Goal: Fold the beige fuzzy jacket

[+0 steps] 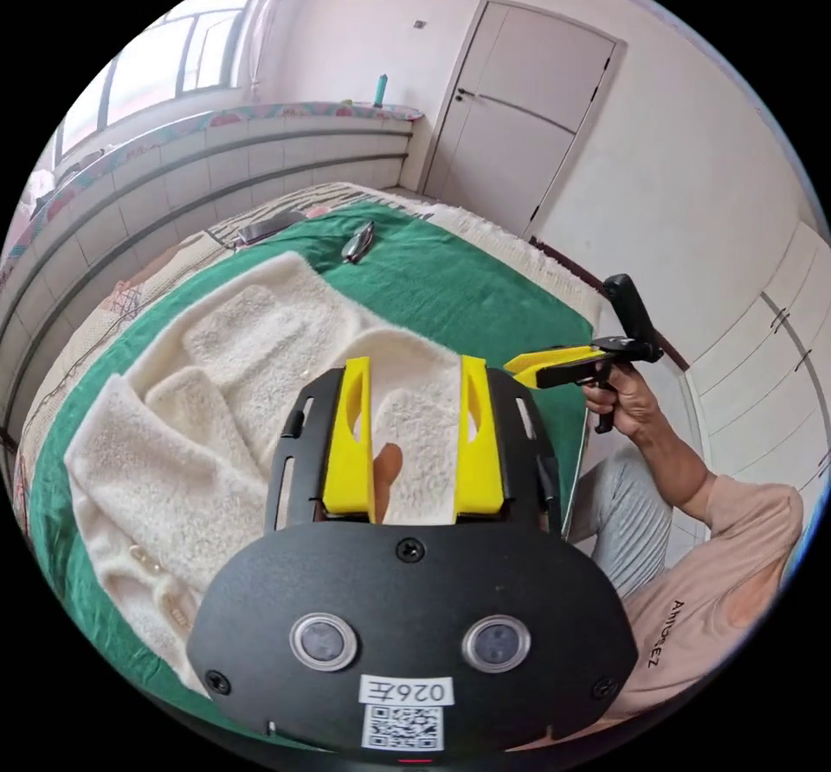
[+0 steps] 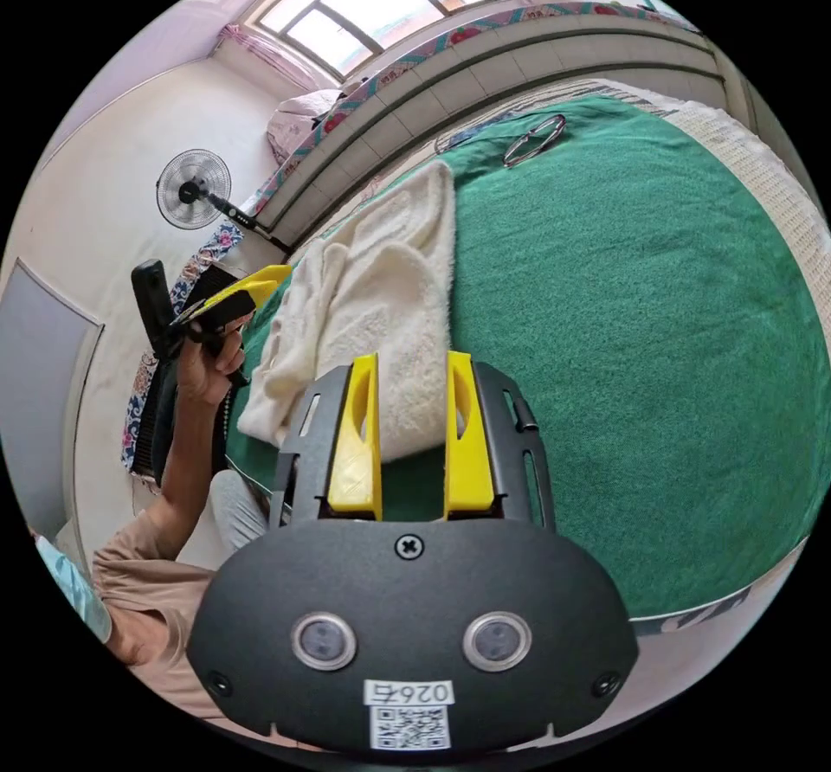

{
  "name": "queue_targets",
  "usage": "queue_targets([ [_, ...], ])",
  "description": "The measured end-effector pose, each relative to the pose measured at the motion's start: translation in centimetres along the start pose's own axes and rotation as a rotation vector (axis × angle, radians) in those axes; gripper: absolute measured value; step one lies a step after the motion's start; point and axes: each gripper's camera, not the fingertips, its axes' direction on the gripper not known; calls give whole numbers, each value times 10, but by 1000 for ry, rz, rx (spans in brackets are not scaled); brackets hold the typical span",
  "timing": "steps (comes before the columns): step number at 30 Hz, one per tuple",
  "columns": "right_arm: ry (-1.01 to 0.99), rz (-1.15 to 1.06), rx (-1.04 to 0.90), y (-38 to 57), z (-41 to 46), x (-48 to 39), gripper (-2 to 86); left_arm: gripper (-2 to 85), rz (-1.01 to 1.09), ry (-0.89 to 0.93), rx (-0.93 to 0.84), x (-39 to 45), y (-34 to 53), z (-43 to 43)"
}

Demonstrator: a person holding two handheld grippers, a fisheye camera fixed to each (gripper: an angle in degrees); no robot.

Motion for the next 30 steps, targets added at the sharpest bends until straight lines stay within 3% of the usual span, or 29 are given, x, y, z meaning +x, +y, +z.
queue_targets([
  [4,-79,27,-53,0,6,24,134,208,-149,44,-113,-21,-61,52],
  [7,-73,-3,-123,1,24,25,145,219,-260,-33,-162,-34,-96,77],
  [11,54,-81,-135,7,39,8,118,277,-298,-93,-401,-36,-128,136],
  [14,-11,-115,-177,11,48,3,62,271,-237,-347,-485,-19,-138,155],
  [19,-114,-184,-114,21,39,-10,7,235,-227,-314,-462,-35,-140,141],
  [21,-145,-219,-80,24,30,-18,3,175,-233,-326,-424,-48,-135,124],
  [22,-165,-242,-61,28,26,-24,2,83,-232,-327,-391,-57,-129,111],
  [23,-181,-259,-42,31,22,-32,2,34,-256,-245,-378,-71,-124,101],
  [26,-173,-329,-9,36,18,-58,0,24,-324,-25,-239,-106,-104,58],
  [30,-191,-419,29,40,19,-95,-1,19,-327,131,-3,-145,-71,-27],
])
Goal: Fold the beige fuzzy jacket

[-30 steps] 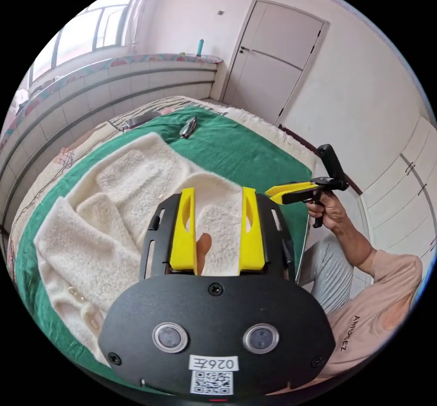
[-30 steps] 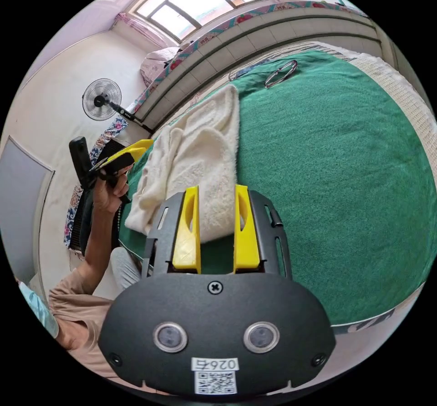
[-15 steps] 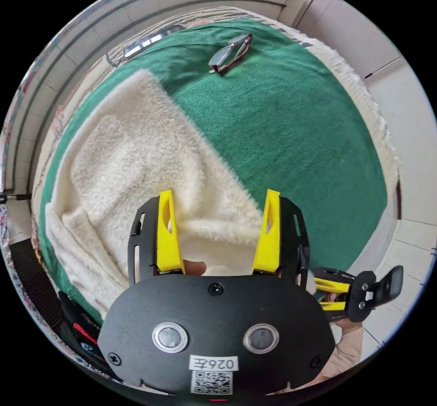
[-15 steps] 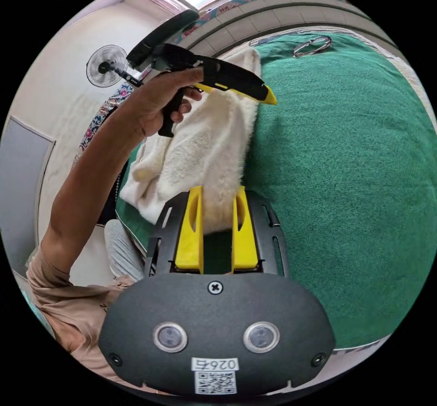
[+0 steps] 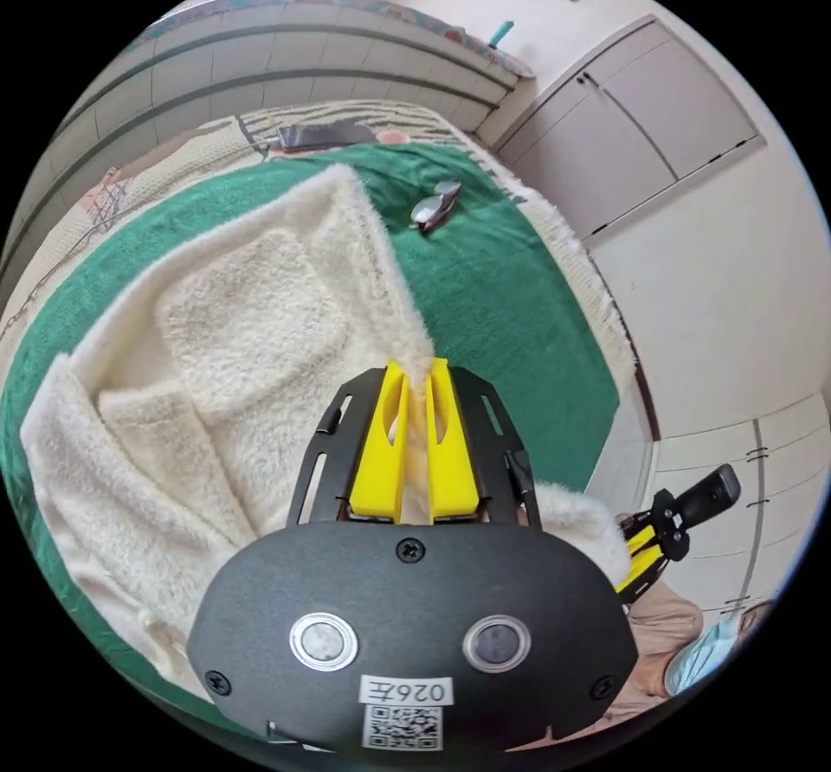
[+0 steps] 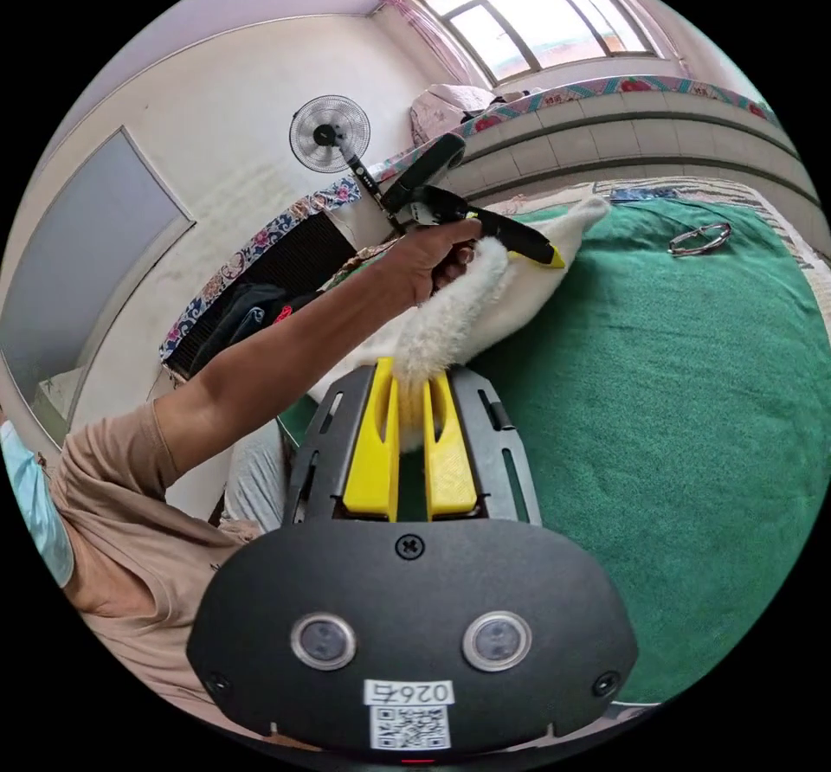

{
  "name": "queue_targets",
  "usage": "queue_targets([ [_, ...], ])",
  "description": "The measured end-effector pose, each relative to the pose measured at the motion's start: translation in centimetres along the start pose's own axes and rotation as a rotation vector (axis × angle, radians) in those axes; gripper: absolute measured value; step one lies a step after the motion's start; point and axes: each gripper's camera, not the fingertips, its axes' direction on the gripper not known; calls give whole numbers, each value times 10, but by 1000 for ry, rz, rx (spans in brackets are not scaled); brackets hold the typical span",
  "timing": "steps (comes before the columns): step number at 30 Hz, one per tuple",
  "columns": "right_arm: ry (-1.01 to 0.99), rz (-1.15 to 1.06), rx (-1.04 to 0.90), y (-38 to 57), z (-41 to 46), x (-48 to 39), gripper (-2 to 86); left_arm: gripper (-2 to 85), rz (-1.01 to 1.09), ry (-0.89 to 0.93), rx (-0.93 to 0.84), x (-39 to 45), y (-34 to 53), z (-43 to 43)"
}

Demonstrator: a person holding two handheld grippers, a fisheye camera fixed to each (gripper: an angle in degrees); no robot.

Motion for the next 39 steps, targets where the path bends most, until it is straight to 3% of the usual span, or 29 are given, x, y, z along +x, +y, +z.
queue_targets([
  [6,-161,-156,43,-32,46,-73,-1,17,-20,100,251,-77,75,-166],
  [11,-241,-278,-76,-58,148,-156,-1,17,-130,129,370,-181,172,-260],
  [20,-108,-287,-415,-34,354,-219,6,23,-302,242,421,-336,287,-286],
  [25,-290,-167,-481,-33,401,-214,63,44,-402,388,364,-391,319,-282],
  [30,-282,-258,-517,-37,401,-243,119,5,-368,313,534,-379,355,-335],
  [34,-176,-477,-566,-37,370,-273,100,-8,-200,192,597,-305,368,-376],
  [36,-108,-492,-504,-37,354,-271,87,-9,-110,204,566,-273,365,-376],
  [39,-46,-442,-445,-36,348,-257,59,-10,19,134,323,-233,354,-342],
])
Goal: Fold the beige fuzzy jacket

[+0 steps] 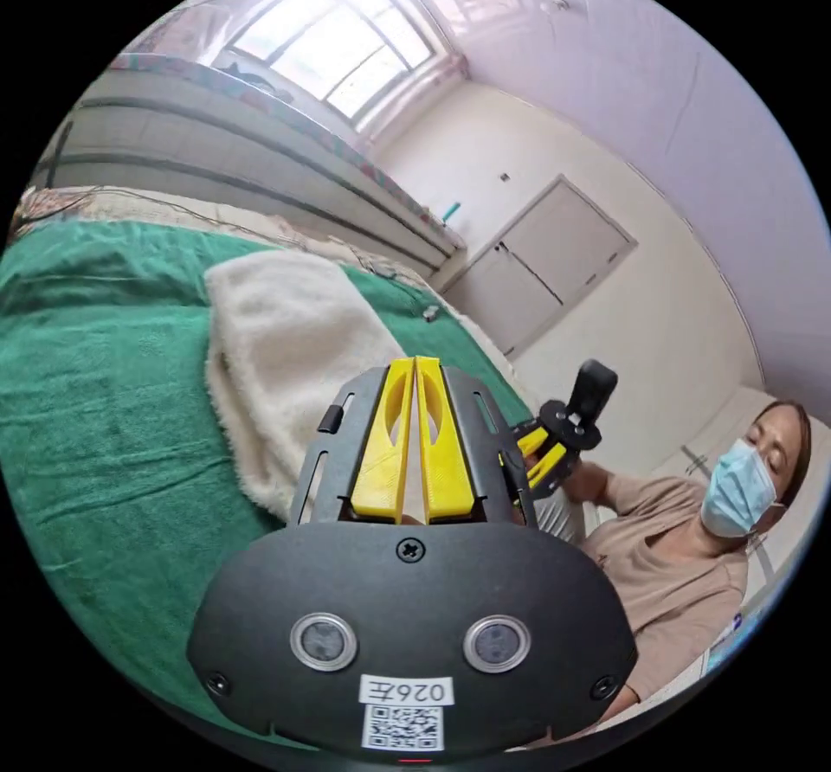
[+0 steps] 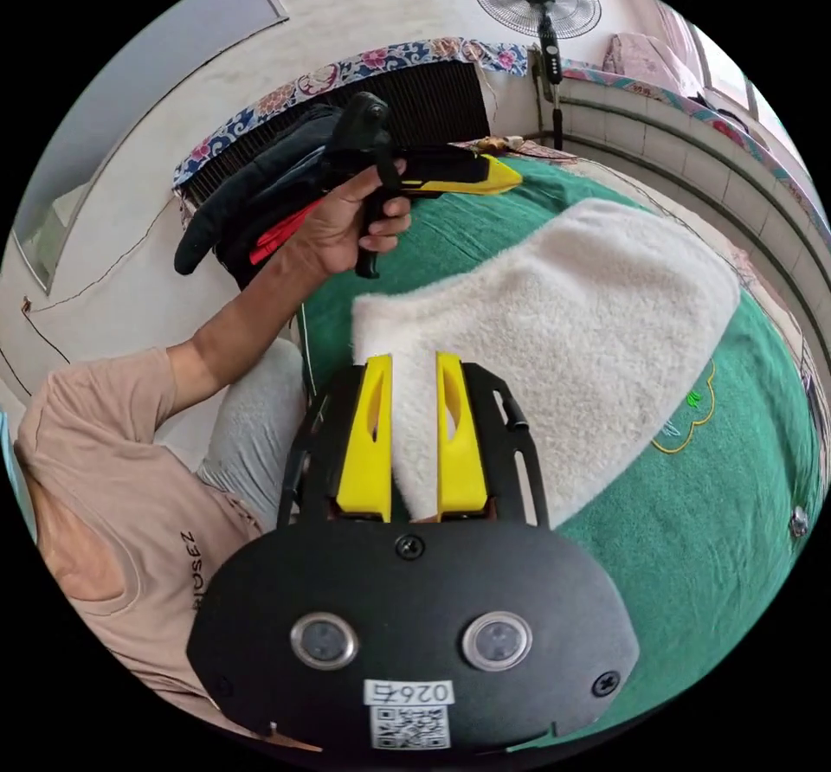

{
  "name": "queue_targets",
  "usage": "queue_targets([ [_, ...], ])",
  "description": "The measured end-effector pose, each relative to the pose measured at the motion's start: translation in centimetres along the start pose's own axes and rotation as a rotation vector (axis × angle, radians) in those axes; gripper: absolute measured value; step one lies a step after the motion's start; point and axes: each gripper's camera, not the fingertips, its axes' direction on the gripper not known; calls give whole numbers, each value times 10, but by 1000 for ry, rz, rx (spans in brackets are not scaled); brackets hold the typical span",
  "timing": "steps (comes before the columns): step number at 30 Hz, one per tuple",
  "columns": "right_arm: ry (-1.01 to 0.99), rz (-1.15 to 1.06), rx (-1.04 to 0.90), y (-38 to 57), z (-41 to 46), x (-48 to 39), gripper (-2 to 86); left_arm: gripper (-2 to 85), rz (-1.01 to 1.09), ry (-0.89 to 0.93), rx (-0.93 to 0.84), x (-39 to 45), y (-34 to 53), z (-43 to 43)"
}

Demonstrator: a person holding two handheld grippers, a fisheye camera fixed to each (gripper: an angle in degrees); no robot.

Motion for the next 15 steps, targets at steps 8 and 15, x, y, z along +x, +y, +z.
queue_targets([
  [8,26,6,-220,1,56,8,-7,-10,-215,-206,63,-30,49,-9],
  [15,351,-44,-6,10,2,9,-9,-10,2,-271,58,-7,50,-3],
])
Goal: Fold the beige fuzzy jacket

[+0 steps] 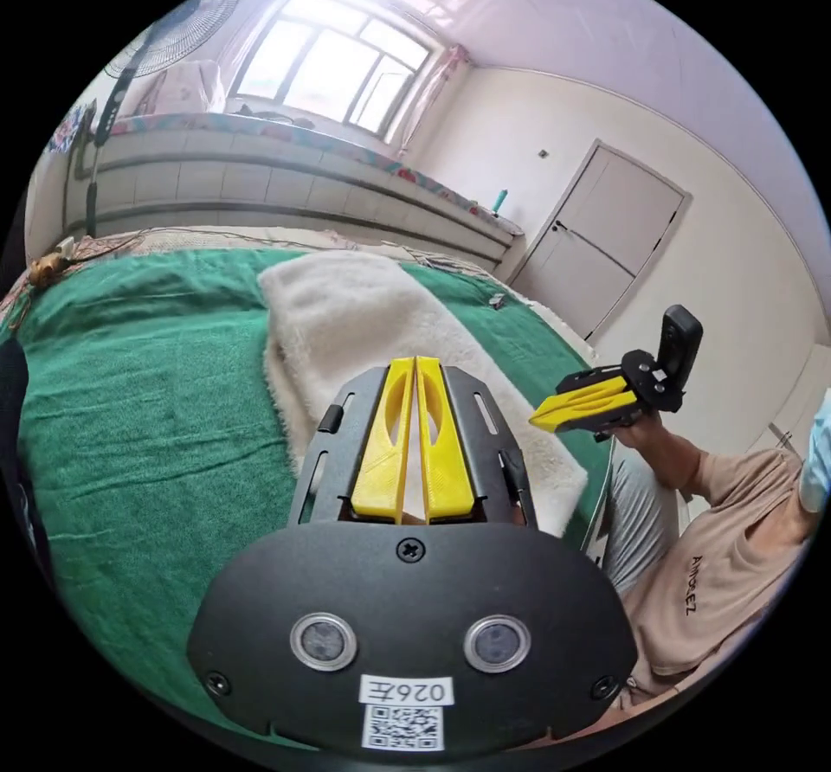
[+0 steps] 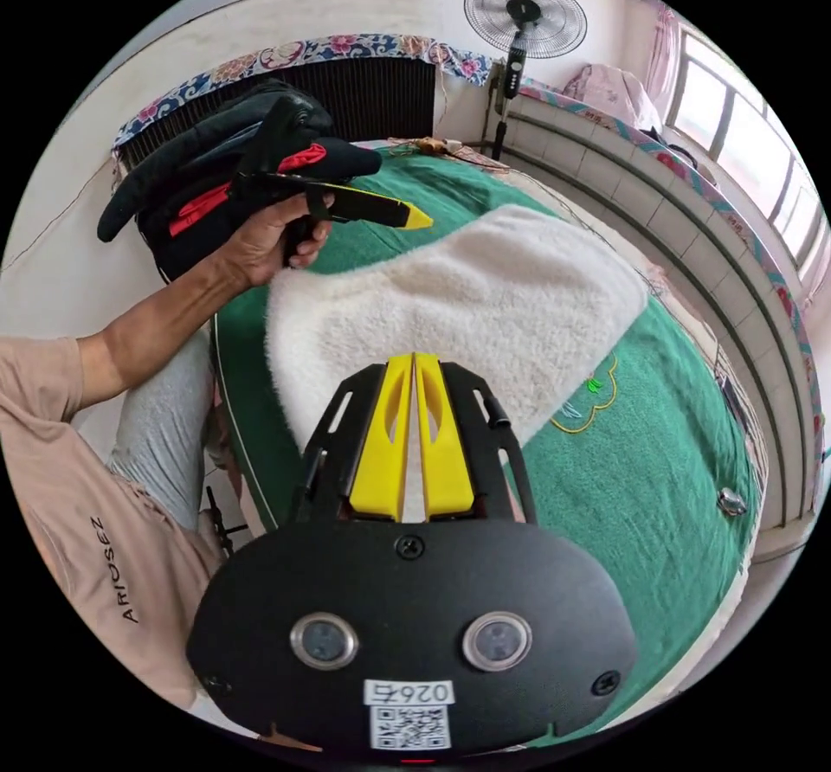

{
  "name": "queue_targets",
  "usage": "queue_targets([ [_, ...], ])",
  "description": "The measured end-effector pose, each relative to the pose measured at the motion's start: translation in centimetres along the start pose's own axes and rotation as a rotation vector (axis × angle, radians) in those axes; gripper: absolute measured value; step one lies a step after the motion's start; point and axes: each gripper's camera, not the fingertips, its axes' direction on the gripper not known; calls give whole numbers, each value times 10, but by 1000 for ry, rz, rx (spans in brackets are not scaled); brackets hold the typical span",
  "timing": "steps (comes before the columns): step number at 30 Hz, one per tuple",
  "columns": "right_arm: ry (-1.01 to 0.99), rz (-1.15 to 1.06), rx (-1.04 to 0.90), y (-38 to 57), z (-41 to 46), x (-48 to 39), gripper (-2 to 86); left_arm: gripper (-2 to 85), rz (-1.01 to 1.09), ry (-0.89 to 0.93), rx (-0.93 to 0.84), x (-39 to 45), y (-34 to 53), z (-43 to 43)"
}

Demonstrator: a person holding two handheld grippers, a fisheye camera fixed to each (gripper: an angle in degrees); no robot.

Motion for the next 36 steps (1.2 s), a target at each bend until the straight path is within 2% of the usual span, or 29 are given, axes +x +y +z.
queue_targets([
  [2,44,-21,-100,7,26,14,-9,-10,-51,-53,-343,-26,1,45],
  [3,38,-28,-132,9,34,17,-9,-10,-58,-16,-317,-31,1,45],
  [6,-58,52,-105,16,34,41,-9,-10,-132,64,-195,-44,4,24],
  [9,-126,128,-37,26,9,71,-9,-10,-80,81,79,-39,14,-15],
  [10,-122,178,31,34,-4,86,-9,-10,-85,165,199,-41,18,-29],
  [11,-150,229,109,43,-17,102,-9,-10,-97,322,315,-46,23,-41],
  [12,-180,254,146,48,-22,111,-9,-10,-90,423,368,-49,25,-45],
  [14,-346,299,256,63,-37,143,-9,-10,4,793,498,-59,32,-50],
  [15,-376,310,272,66,-39,150,-9,-9,7,816,496,-60,33,-50],
  [16,-410,341,287,73,-41,163,-9,-9,-16,747,464,-62,34,-51],
  [20,-385,396,270,90,-44,196,-6,-1,-195,238,248,-73,35,-37],
  [22,-403,447,267,97,-41,214,-1,30,-257,91,205,-80,35,-26],
  [26,-519,616,295,119,-30,262,67,166,-333,57,97,-95,32,18],
  [28,-539,683,289,127,-22,279,103,196,-349,79,12,-97,29,42],
  [34,-662,749,227,133,12,307,130,208,-256,-57,-46,-74,17,79],
  [36,-675,757,265,134,17,309,126,194,-223,-66,-82,-67,14,91],
])
